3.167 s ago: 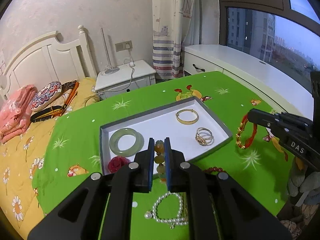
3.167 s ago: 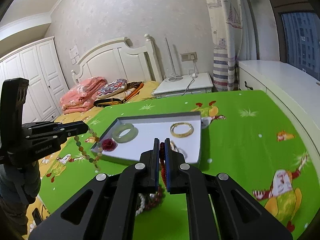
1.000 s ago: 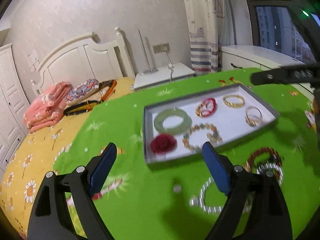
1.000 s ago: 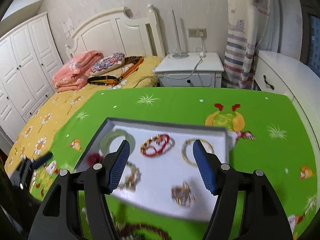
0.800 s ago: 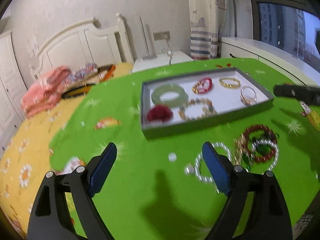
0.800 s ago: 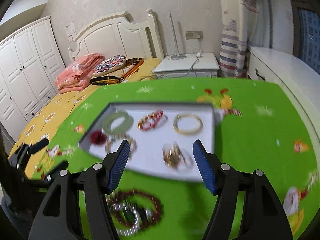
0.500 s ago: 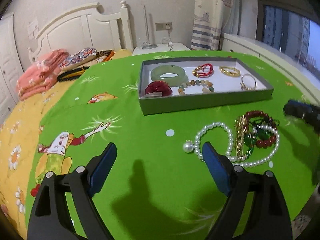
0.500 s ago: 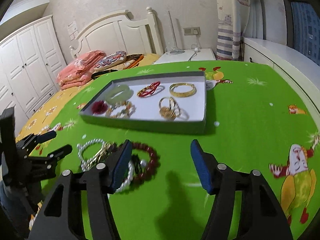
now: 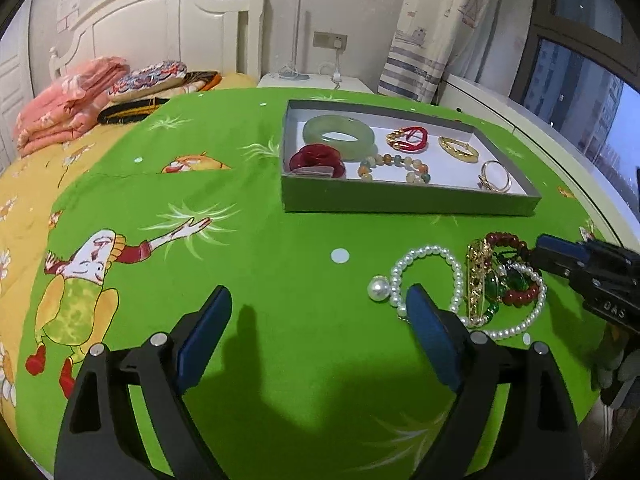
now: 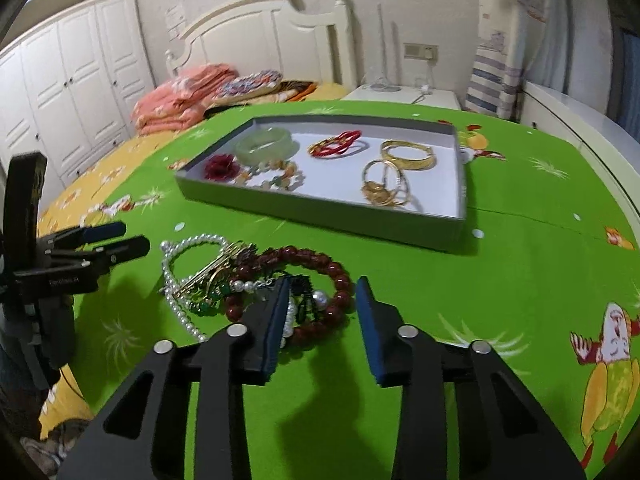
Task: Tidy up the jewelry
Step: 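Grasp the jeweled gold pin with the left tool while the right tool grasps the green pendant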
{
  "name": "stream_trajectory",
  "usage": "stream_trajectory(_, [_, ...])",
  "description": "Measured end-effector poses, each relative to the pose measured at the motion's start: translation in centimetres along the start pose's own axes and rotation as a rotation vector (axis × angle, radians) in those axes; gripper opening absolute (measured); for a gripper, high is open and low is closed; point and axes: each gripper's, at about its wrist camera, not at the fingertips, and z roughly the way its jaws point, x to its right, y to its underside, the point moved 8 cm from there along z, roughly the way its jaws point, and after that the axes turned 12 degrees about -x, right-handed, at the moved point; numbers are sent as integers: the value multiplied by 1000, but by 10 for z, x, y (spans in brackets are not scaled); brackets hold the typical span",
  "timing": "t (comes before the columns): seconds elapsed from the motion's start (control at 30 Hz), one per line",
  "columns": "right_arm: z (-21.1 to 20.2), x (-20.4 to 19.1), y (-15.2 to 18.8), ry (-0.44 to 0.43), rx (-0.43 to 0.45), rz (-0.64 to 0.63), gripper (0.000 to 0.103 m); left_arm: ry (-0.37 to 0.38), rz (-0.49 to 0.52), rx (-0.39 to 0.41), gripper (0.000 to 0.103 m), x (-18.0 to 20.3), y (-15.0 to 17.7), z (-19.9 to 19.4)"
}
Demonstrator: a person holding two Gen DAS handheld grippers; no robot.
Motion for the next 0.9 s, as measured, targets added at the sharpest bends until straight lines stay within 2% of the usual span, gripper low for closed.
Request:
stream_trajectory(0.1, [5,-6,-3,2,-24,-26,27,-8,26,15,91,4,1,-3])
stream_trajectory(0.23, [13,-9,-4,13,-55,-55,18,-6,35,11,92,6,0,-2])
stream_trajectory(0.4, [17,-22,-4,37,-63,-127,14,3,27,9,92,6,0,-1])
stream_trajectory(0.5, [4,-26,-6,25,0,-131,12,-1,30,5,92,6,0,-1])
stream_trajectory(0.67, [-30,-15,-3,-13,112,-50,12,-5,35,1,92,6,0,0])
stream_trajectory(0.9, [-50,2,3,-87,155,44,12,-12,39,-1,92,7,1,0])
